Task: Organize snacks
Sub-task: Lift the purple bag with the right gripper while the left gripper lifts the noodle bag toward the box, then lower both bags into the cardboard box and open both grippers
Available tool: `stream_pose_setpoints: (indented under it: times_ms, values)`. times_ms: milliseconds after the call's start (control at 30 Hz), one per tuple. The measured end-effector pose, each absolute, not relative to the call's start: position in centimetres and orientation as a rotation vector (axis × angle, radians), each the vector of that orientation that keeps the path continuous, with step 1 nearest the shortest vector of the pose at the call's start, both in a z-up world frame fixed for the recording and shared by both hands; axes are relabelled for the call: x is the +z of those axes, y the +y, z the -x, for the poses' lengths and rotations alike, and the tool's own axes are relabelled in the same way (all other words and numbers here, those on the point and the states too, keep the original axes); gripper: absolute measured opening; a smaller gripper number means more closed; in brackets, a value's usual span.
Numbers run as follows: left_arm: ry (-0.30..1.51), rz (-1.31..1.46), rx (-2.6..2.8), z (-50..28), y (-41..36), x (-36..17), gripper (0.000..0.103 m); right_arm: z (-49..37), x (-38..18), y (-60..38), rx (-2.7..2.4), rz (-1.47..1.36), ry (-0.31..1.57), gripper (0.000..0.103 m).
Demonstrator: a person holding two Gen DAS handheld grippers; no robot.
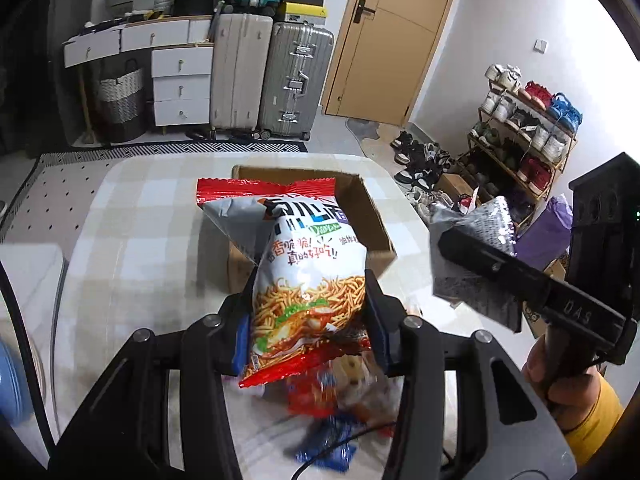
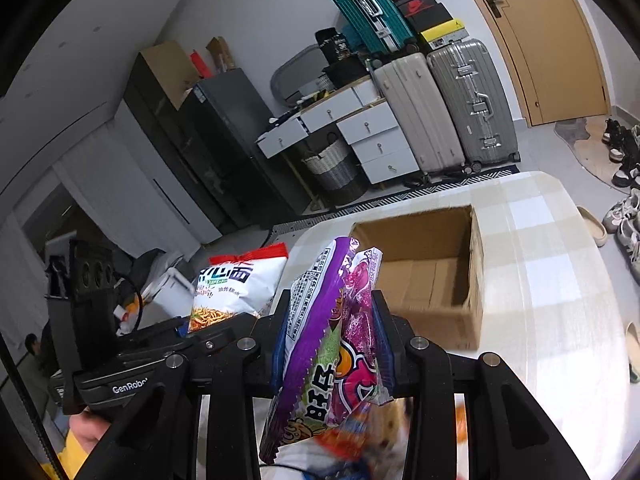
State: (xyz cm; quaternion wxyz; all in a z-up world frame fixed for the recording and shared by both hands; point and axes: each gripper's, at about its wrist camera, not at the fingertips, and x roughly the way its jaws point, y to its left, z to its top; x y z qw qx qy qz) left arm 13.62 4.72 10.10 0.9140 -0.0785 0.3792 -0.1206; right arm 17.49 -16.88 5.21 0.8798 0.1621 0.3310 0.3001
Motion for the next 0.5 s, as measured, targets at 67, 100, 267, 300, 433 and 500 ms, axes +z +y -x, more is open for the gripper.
stream_pose_setpoints:
  times_ms: [67,100,267,300,433,500]
  values:
    - [0.808,0.157,-0.262,-16.4,4.2,10.1,0.043,-19.9,5.1,-16.7,0.616,-0.339,0.705,0.036]
    - [0.815,0.152,-0.262,-18.0,4.0,10.2,0.043,-20.8,4.9,-16.6,0.615,-0.343,0.714,0.036]
    - [0.854,0.150,-0.271,-25.5,3.5,9.2,0.043,-26.0,3.8,-15.6,0.592,-0.322,0.754,0.036]
    - [0.864,0.161,-0.280,-26.8,3.4,8.7,0.043,-26.9,3.4,-15.4,0.589,-0.318,0.763,0.036]
    - [0.932,0.153,-0.287,-32.6,3.0,6.1,0.043,-30.4,1.4,-14.7,0.579,-0.316,0.824,0.036]
    - [0.965,0.159,-0.293,-34.6,2.9,4.9,0.043,-31.3,0.4,-14.3,0.584,-0.311,0.843,0.036]
